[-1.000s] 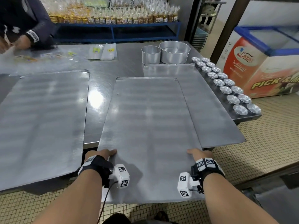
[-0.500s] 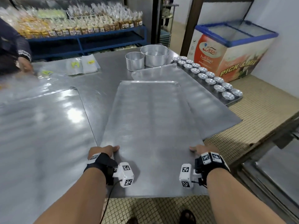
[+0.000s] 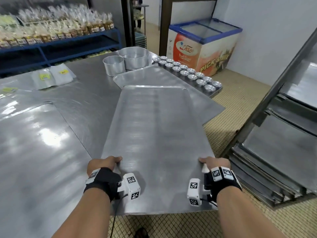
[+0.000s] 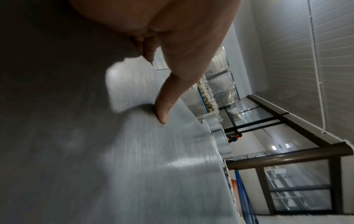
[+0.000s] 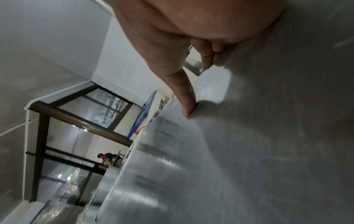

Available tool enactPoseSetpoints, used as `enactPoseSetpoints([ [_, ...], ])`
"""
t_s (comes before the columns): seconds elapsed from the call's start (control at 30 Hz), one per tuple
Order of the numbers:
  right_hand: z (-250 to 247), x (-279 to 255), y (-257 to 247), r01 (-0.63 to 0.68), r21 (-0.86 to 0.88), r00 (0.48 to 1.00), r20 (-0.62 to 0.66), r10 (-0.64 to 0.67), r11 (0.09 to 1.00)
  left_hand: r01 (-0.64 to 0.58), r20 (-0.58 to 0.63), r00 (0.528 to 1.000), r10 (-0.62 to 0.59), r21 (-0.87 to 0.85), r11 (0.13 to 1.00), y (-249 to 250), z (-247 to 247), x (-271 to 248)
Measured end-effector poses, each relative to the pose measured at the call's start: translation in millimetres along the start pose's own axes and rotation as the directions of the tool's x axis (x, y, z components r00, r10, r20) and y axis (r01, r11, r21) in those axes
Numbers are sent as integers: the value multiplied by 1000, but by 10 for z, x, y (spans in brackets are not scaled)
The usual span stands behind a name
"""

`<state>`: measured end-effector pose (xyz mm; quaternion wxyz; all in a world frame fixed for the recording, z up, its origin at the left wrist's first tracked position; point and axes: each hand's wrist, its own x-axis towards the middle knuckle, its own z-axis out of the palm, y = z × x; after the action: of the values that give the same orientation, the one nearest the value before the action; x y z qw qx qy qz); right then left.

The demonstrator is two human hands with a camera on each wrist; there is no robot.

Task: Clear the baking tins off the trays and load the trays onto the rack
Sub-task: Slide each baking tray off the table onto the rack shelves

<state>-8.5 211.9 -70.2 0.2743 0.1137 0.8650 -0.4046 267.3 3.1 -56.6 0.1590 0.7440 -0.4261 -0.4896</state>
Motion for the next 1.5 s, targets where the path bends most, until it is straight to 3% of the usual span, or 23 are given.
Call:
enactPoseSetpoints([
  [0.37,-1254,-349,854,-9,207,989,-142,39,978,-206,145,971,189,115,972,-327,377,-786],
  [0.63,-1812,-822,1432,-61,379,952,-255,167,924,-292,282,925,255,94,952,-446,642,-1174],
  [0.8,-1945,-1190,1733,-31,476,908,-354,224,879,-356,398,868,296,85,930,-427,717,-1337],
  [1.17,-2051,-1954,2158,-15,628,813,-446,376,778,-549,607,695,385,102,830,-317,796,-1541],
  [1.4,-2310,-1980,2242,28,674,762,-493,421,738,-595,658,638,400,92,799,-195,1155,-1864],
  [1.5,-2492,-1755,2269,30,680,752,-498,432,733,-610,661,626,414,84,788,-129,1383,-2007],
])
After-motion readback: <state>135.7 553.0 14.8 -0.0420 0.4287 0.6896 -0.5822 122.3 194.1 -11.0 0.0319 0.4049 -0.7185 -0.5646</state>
